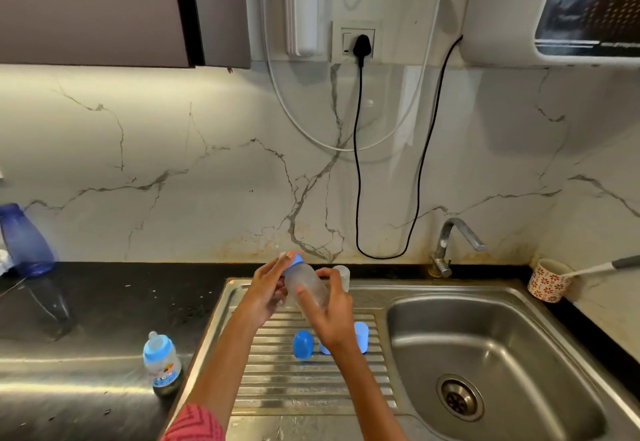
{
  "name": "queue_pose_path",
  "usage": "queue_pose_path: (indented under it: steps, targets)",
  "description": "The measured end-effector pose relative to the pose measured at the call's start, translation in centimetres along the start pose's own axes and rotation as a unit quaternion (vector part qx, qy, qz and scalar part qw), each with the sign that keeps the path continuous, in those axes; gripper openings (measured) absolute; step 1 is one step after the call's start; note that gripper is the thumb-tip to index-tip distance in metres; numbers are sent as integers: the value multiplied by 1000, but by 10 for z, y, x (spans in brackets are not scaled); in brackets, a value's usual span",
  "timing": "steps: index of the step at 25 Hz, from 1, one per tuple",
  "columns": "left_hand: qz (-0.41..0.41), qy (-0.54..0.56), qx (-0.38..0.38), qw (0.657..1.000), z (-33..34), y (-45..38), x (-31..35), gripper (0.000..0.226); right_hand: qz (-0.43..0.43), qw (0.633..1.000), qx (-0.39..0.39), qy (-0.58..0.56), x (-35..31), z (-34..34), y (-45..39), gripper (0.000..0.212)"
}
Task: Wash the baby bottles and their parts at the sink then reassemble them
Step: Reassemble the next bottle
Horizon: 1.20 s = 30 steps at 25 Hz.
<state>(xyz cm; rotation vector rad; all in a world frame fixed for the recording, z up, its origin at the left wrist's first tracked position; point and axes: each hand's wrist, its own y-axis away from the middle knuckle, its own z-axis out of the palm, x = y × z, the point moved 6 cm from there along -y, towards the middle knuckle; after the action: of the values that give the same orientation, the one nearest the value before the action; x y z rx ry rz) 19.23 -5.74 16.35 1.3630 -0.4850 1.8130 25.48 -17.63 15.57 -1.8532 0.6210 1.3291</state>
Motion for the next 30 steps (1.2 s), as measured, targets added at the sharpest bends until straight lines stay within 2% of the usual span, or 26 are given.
queue_pose_path:
  steps: [1,2,3,4,5,6,7,8,9,10,11,13,15,18,21,23,26,28,30]
  targets:
    - [-11,23,-39,999,5,1,3,60,116,976,-29,-183,4,1,0,59]
    - [-22,34,-69,997,8,1,5,58,219,911,-84,-340,4,6,6,54]
    - [-29,17,-87,996,11,2,7,53,293,842,-112,-439,5,10,12,50]
    - [-29,-27,-86,995,13,2,8,45,327,809,-110,-477,8,11,13,49]
    - [-24,-78,-70,994,14,0,8,39,330,811,-91,-475,8,12,11,45]
    - [-14,-123,-41,991,15,-2,8,39,295,858,-56,-417,11,8,7,40]
    - [-4,-155,-6,988,17,-3,9,42,226,932,-10,-283,7,-1,4,35]
    - [9,-176,22,984,19,-4,10,46,126,988,17,-82,0,-9,1,39]
    - [22,-186,43,981,20,-4,12,47,18,995,16,102,-6,-10,0,48]
    - [33,-188,56,980,22,-2,14,46,-56,976,13,210,-12,-10,2,56]
    - [37,-185,63,980,22,-1,14,43,-81,969,14,233,-16,-10,4,59]
    - [20,-178,57,982,20,-2,11,38,-41,989,18,143,-17,-14,6,51]
    - [3,-155,45,987,17,-2,5,36,70,997,-13,-26,-10,-11,5,43]
    - [1,-127,45,991,13,-2,-2,34,222,960,-43,-165,6,-6,8,42]
    - [-12,-131,46,990,7,-1,-11,42,278,926,-72,-245,15,7,15,47]
    - [-16,-118,58,991,1,0,-16,46,275,933,-91,-213,18,13,15,51]
    - [-1,-143,72,987,-7,7,-17,34,203,970,-131,-34,27,16,10,56]
    - [8,-192,43,980,-14,16,-16,44,157,974,-163,32,30,23,8,54]
    - [10,-193,38,980,-42,29,-13,55,121,967,-209,84,29,47,5,55]
